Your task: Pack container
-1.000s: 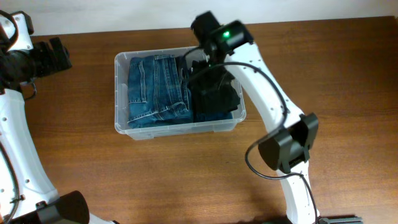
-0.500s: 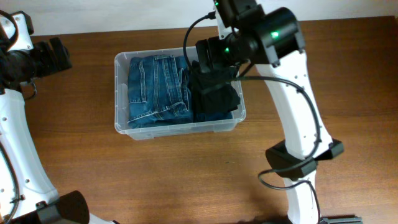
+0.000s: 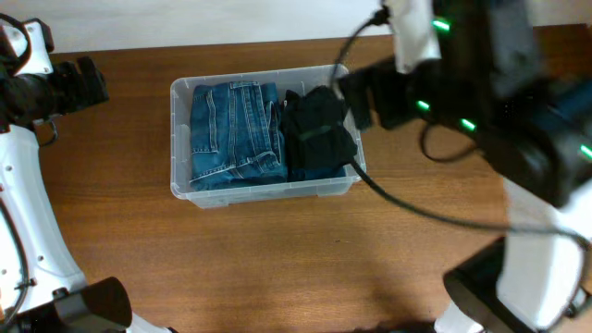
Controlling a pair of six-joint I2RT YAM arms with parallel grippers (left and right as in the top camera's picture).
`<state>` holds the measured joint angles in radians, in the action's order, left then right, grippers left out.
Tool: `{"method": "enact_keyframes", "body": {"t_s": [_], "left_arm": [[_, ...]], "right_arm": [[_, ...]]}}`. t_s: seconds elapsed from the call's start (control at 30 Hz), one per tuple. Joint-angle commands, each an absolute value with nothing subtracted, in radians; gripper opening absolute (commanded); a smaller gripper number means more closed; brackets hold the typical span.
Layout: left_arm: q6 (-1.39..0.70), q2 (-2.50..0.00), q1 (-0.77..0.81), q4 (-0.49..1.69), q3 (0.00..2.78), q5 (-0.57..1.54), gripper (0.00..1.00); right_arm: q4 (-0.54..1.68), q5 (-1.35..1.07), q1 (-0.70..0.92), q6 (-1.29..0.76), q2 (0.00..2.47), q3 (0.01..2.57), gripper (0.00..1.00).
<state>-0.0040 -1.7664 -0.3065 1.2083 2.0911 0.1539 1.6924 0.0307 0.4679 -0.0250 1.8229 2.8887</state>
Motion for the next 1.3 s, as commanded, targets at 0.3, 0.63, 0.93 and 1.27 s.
{"method": "enact_keyframes", "body": {"t_s": [0.3,0.63,0.93,1.27], "left_arm": [[-0.014,-1.776,-0.313,1.209,2.108,0.161,0.99],[-0.014,-1.776,-0.313,1.209,2.108,0.161,0.99],[-0.014,-1.776,-0.313,1.209,2.108,0.161,0.99],[-0.014,-1.776,-0.313,1.208,2.108,0.161,0.99]], "right_arm": [[1.112,-0.114,0.187,0.117,1.314,2.074,0.98],[0.354,-0.333,-0.088,0.123,0.696,1.008,0.98],[0.141,-0.337,-0.106,0.123,0.347,0.521,0.98],[-0.08,-0.285,-0.082,0.014,0.159,0.184,0.98]]}}
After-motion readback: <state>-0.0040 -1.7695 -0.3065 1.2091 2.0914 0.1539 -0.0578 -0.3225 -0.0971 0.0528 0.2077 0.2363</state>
